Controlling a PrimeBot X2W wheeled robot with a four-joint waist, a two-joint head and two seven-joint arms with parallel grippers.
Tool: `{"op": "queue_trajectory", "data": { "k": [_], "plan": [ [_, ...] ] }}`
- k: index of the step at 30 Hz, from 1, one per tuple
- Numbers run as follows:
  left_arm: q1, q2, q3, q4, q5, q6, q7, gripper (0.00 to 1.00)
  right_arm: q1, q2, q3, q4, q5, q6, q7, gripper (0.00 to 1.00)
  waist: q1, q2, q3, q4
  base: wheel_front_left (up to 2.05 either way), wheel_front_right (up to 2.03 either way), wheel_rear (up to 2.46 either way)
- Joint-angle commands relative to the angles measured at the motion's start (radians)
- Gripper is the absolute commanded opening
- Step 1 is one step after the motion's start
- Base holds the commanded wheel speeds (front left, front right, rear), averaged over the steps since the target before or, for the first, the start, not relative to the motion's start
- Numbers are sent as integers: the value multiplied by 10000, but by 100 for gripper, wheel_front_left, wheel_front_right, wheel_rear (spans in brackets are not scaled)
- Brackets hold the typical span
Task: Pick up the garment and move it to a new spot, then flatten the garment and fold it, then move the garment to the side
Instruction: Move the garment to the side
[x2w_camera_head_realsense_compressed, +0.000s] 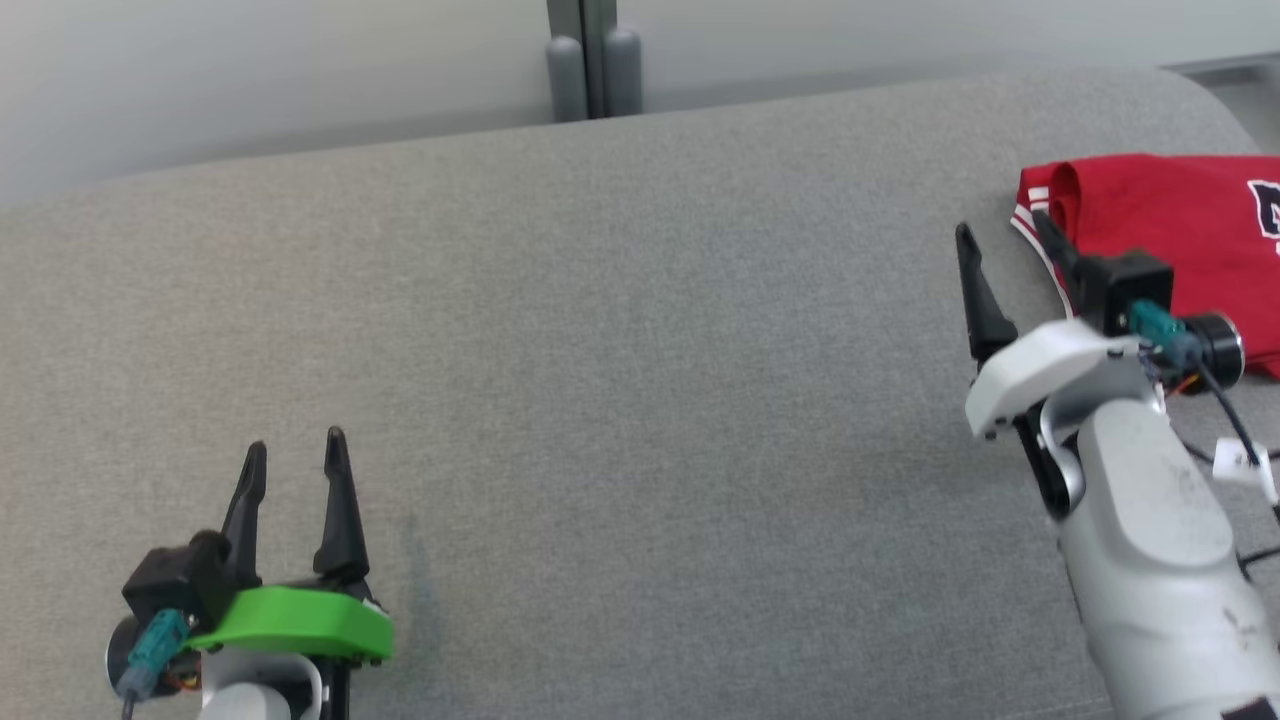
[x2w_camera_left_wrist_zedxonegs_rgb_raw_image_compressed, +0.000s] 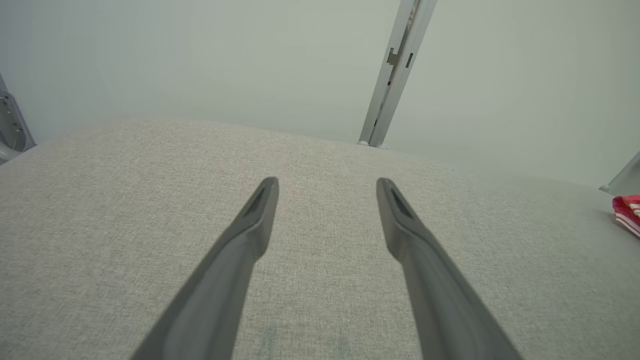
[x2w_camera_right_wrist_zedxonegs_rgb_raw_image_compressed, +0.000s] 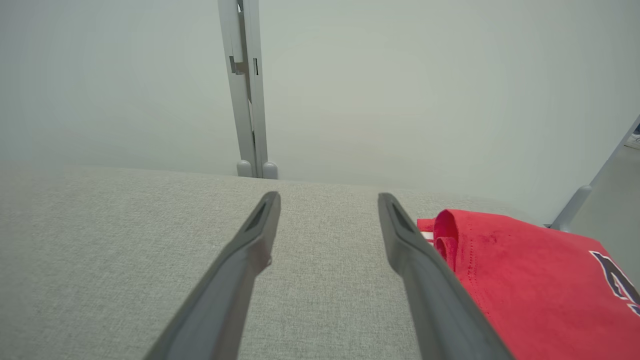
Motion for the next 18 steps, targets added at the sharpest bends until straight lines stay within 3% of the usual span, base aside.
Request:
{"op": "queue_trajectory", "data": {
  "k": [1, 10, 18],
  "plan": [
    [217, -30, 98, 58, 86, 74, -2, 100, 519, 34, -37, -386, 118, -17, -40, 100, 0, 0, -461, 305, 0, 0, 0],
    [1007, -191, -38, 437, 261, 123, -2, 100, 3563, 256, -38, -2804, 912, -17, -48, 100, 0, 0, -921, 559, 0, 0, 0],
    [1473, -253, -141, 527, 210, 96, -2, 100, 5133, 252, 309, -3751, 1485, -17, -49, 100, 0, 0, -992, 540, 0, 0, 0]
  ]
}}
